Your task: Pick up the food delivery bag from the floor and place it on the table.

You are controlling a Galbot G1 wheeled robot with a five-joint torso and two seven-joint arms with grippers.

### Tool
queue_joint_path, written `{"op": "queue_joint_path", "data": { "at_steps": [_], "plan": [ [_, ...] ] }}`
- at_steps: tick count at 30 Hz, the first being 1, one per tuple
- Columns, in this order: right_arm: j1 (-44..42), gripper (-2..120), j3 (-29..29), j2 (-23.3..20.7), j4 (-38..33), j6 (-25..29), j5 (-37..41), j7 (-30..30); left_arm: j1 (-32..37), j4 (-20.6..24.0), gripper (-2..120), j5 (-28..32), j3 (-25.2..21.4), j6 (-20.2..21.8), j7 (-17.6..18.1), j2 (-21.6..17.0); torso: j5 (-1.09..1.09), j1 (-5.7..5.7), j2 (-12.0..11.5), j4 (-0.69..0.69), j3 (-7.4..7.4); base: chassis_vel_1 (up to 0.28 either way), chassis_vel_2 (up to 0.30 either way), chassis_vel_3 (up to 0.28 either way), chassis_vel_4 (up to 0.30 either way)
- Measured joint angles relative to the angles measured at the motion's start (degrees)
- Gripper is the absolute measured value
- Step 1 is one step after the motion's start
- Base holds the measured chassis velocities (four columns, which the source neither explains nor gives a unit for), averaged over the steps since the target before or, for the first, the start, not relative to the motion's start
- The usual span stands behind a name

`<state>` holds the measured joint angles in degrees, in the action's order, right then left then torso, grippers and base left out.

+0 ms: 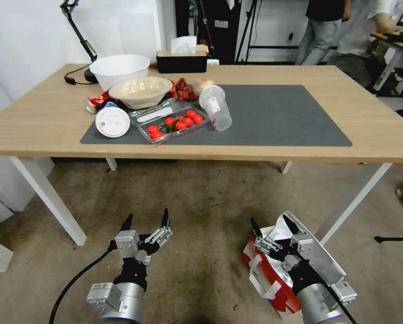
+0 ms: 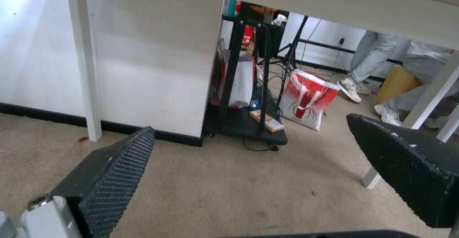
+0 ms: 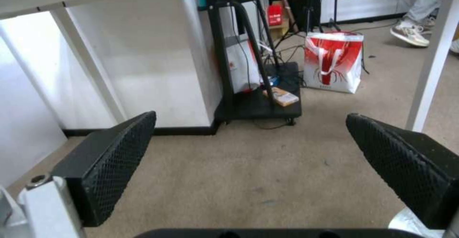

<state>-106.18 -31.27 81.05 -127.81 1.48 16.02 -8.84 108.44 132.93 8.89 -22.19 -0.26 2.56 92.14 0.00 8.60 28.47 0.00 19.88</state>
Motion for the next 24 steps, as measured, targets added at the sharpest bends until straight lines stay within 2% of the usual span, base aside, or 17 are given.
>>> {"op": "queue_joint_path", "data": {
  "at_steps": [24],
  "plan": [
    [0.0,100,-0.1,0.0,0.1,0.1,-0.2,0.1,0.0,-0.1,100,-0.1,0.0,0.0,-0.1,0.0,0.0,-1.97,-5.5,0.0,-3.5,0.0,0.0,0.0,0.0]
  ]
}}
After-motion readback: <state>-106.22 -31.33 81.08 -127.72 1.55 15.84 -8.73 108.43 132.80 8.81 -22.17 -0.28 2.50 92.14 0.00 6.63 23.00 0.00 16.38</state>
